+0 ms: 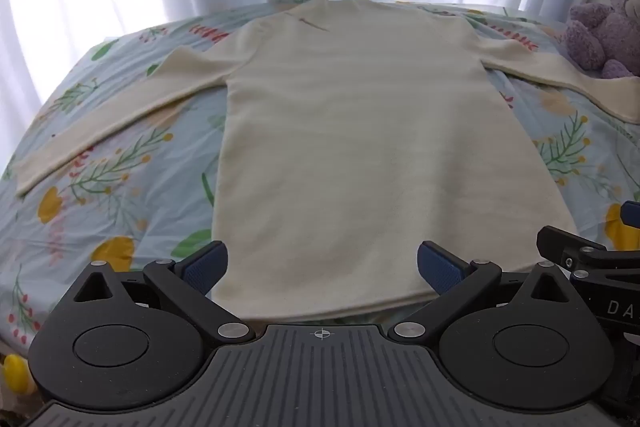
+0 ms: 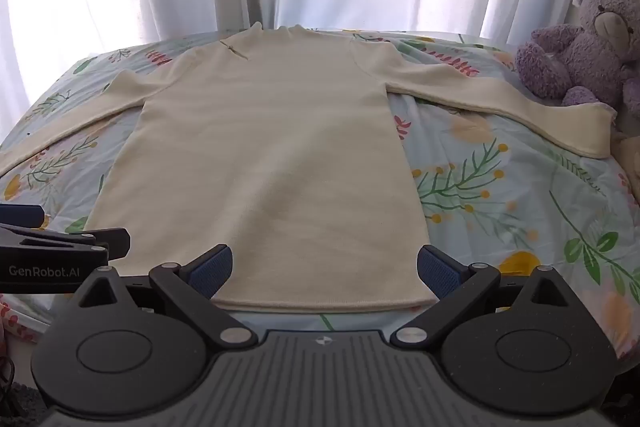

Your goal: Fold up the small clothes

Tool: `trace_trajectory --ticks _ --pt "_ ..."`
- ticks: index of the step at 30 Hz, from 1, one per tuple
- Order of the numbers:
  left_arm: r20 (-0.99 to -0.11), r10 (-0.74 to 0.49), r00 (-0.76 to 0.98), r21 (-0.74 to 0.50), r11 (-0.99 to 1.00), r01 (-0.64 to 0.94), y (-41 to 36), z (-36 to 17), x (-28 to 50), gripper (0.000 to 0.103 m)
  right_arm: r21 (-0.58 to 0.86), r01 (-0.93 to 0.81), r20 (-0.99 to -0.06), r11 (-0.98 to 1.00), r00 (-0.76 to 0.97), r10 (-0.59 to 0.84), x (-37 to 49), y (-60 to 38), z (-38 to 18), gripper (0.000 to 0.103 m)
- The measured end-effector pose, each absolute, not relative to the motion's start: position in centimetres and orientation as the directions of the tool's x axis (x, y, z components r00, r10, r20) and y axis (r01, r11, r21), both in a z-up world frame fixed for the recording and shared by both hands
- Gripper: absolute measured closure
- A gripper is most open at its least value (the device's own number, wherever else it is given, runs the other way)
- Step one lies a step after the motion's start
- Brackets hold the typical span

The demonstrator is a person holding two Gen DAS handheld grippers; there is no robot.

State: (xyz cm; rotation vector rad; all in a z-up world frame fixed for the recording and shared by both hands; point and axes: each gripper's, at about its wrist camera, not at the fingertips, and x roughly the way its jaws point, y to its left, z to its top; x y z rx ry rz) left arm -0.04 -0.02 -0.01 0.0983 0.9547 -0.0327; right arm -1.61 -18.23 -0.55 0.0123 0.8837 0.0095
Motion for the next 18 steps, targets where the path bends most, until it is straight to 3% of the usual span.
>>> trace_trajectory --ticks 18 --pt "-0.835 0.012 0.55 0.049 0.997 0.053 0.03 -0.73 0.14 0.0 0.021 0.001 -0.769 1.0 0.639 0.016 -1.57 -18.29 -0.67 0.004"
